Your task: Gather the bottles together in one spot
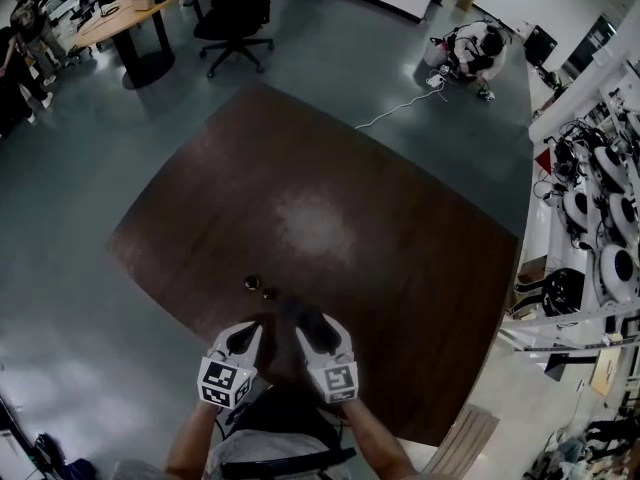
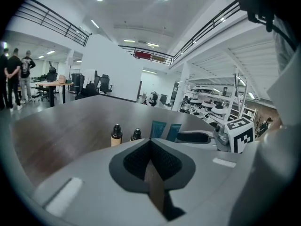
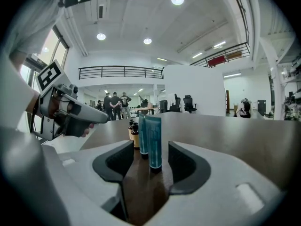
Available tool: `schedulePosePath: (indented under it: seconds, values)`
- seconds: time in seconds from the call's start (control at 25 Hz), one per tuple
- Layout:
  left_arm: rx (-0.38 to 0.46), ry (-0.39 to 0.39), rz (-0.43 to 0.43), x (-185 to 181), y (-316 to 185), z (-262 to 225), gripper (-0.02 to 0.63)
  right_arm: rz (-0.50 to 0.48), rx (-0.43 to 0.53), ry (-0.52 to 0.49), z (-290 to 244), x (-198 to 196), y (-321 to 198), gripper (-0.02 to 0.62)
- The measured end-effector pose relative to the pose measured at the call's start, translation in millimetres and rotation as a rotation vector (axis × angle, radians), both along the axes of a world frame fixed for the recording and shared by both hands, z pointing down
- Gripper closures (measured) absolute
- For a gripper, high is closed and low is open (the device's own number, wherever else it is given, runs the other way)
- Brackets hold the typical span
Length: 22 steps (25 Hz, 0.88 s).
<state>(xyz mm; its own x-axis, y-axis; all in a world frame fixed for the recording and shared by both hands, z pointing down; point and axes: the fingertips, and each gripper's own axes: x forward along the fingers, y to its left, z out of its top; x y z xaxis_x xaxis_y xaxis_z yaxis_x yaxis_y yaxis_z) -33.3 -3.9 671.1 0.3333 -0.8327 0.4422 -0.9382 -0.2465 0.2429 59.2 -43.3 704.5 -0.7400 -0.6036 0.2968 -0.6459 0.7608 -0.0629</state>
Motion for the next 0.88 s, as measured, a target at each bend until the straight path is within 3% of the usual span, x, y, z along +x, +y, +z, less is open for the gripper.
schedulePosePath:
  seconds: [0.24, 0.68, 0.88]
  values:
    - [0.036, 0.001, 0.067, 8, 5, -25, 0.606, 0.128, 0.006, 0.000, -18, 31, 10, 0.455]
    - [0.118, -0.010, 0.191, 31, 28, -82, 0.606, 0.331, 0.100, -0.049, -97, 69, 35, 0.593]
    - [0.146, -0.022, 0.203, 26, 42, -99, 0.606, 0.353, 0.107, -0.076, -114, 68, 52, 0.594]
